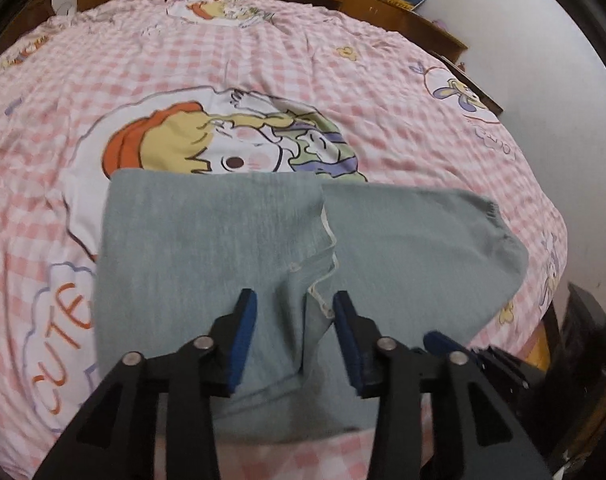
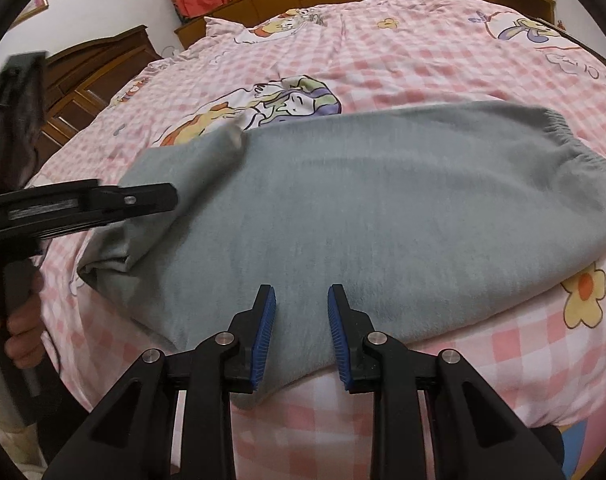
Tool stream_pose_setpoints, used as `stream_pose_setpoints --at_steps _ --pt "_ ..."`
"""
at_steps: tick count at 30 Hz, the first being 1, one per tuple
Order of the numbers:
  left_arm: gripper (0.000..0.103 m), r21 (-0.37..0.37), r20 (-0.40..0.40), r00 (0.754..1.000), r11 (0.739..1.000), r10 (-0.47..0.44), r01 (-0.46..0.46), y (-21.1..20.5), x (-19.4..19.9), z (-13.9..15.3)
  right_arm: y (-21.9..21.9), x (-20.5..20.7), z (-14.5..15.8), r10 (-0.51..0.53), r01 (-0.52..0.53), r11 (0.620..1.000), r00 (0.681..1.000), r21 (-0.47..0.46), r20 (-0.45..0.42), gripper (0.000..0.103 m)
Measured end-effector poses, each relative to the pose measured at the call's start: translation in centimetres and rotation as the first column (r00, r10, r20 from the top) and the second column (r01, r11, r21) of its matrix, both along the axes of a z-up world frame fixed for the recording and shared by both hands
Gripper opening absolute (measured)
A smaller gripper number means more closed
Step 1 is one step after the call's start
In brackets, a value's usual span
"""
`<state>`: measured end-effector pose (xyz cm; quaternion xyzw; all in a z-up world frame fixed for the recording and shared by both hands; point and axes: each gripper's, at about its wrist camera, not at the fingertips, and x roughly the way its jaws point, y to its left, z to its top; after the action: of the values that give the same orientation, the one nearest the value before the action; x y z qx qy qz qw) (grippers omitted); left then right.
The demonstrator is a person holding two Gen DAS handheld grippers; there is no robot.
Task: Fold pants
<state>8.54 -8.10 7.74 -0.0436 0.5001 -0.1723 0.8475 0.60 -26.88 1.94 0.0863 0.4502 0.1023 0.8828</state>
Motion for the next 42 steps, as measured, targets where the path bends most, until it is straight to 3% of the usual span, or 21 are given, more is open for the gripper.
stream_pose_setpoints --at_steps 4,8,12,16,22,28,33,42 --pt "0.048 -0.018 0.041 0.999 0.999 0.032 -0.031 1.6 -1.2 1.2 0.2 0.1 0.1 0.014 -0.014 1.000 1.000 0.002 0.003 0.037" --pt "0.048 0.029 0.080 0.991 0.994 0.107 -0.110 3.8 -1.2 1.1 0.4 0.4 0.4 0.007 -0.007 1.000 1.000 0.002 -0.001 0.037" --pt "0.048 0.043 0.045 0.989 0.989 0.140 -0.141 4.7 0.0 -0.7 0.8 0.6 0.8 0.008 -0.008 1.000 1.000 -0.005 -0.004 0.038" --pt "0.048 0.051 0.037 0.996 0.995 0.083 -0.085 3.2 -0.1 -1.9 1.0 0.7 0.9 0.000 0.001 1.000 1.000 0.011 -0.024 0.038" --pt "0.050 0.076 0.064 0.997 0.997 -0.030 0.025 0.1 -2.2 -2.3 1.2 0.7 1.5 -0.011 0.010 0.999 1.000 -0.037 -0.027 0.038" --pt "0.050 0.052 0.057 0.998 0.998 -0.035 0.032 0.4 -3.0 -2.4 1.4 1.2 2.1 -0.015 0.013 0.999 0.999 -0.044 -0.036 0.038" --pt "0.050 0.041 0.040 0.999 0.999 -0.031 0.029 0.9 -3.3 -2.9 2.0 2.5 2.9 0.001 0.000 1.000 0.999 0.010 -0.049 0.038" --pt "0.050 0.012 0.059 0.998 1.000 0.000 0.000 3.9 -5.4 -0.8 4.4 6.2 2.8 0.051 -0.040 0.995 0.992 0.091 -0.114 0.039"
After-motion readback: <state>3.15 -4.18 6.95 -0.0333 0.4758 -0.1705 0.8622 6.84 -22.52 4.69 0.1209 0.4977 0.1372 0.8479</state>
